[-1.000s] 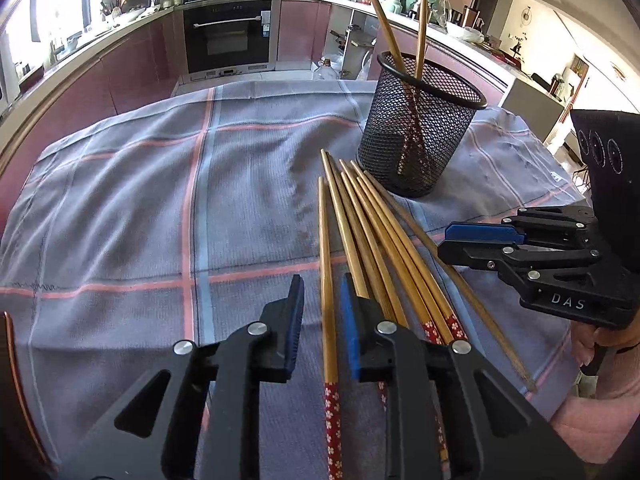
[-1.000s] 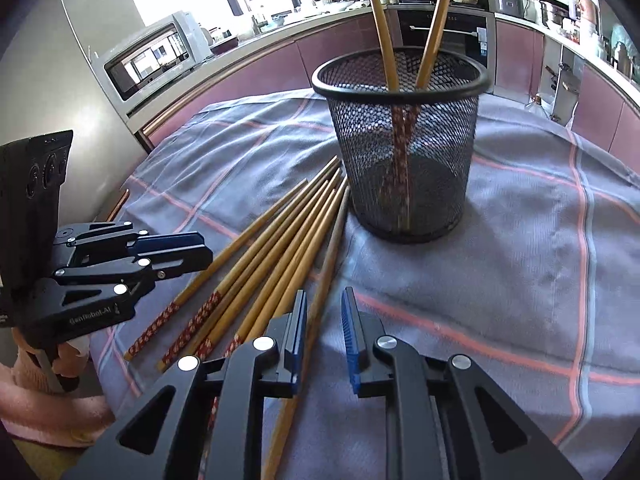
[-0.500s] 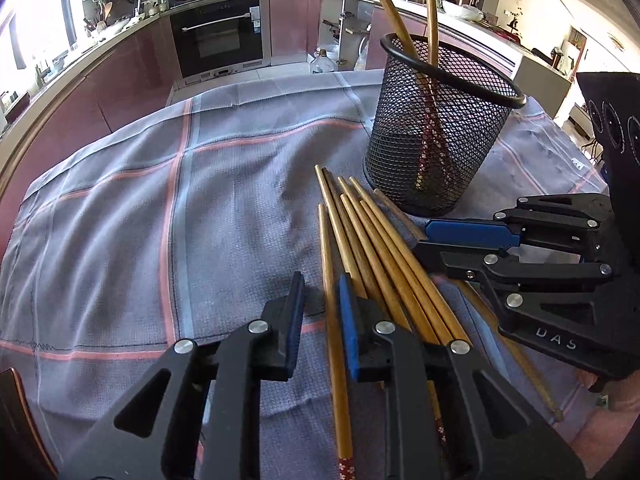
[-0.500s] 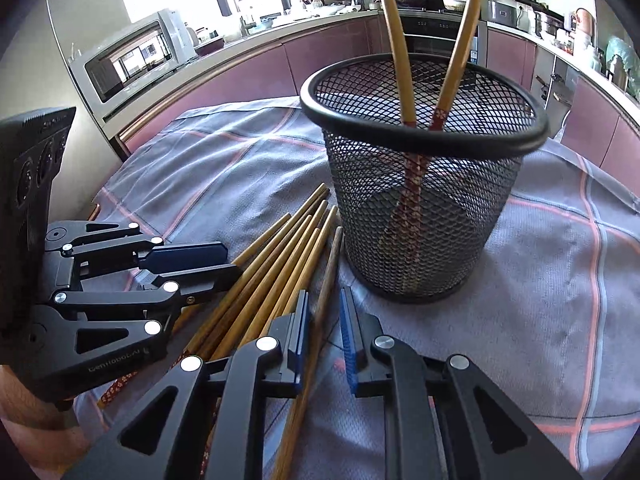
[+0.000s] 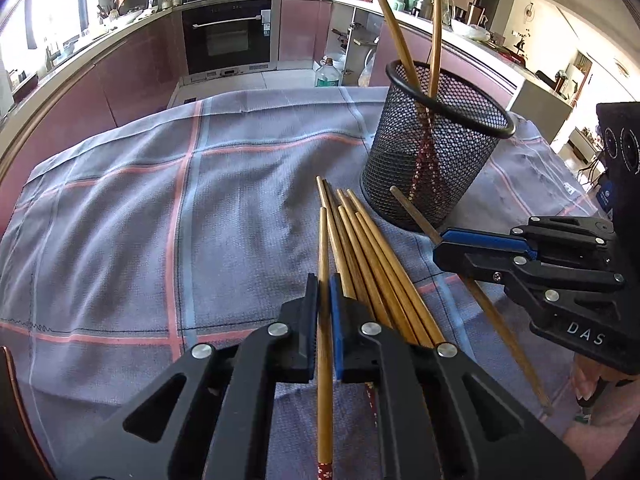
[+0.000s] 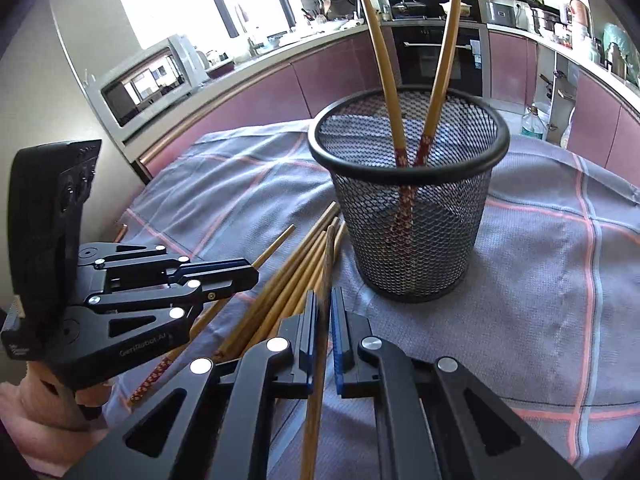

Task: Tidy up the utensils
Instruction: 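Lift the two chopsticks upright with both grippers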

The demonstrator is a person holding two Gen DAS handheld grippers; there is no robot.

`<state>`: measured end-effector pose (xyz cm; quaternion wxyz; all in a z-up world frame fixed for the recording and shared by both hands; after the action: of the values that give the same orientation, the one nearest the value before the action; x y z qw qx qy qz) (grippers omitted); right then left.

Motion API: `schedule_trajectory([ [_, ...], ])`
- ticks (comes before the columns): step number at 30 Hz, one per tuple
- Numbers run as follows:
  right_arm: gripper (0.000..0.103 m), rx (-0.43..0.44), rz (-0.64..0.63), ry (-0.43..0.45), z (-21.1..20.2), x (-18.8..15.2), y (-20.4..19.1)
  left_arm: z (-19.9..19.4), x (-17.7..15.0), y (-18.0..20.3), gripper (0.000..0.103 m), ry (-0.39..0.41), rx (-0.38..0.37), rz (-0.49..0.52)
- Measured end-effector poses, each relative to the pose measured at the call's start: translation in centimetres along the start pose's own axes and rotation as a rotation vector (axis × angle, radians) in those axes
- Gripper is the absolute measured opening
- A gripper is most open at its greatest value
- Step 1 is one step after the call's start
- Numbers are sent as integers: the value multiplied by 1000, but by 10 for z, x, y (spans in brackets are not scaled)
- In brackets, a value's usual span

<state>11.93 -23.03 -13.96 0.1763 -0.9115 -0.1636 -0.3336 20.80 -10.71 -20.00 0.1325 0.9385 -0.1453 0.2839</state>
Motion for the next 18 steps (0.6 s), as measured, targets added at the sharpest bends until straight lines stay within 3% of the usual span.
schedule_trajectory([
  [18,5,81,-16,215,-80,31,-9,-115,18,8,7,185,-193,-14],
])
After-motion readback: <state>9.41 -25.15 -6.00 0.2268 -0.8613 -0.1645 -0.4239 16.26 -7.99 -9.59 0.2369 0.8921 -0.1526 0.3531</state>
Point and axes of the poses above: each gripper's, at about its wrist camera, not at the fingertips, and z roughly the way its jaws point, y to its right, x to its top, the point moved 8 cm from there along z, roughly the way its jaws point, and after that the axes turned 6 degrees about -z, right-handed, at the moved point
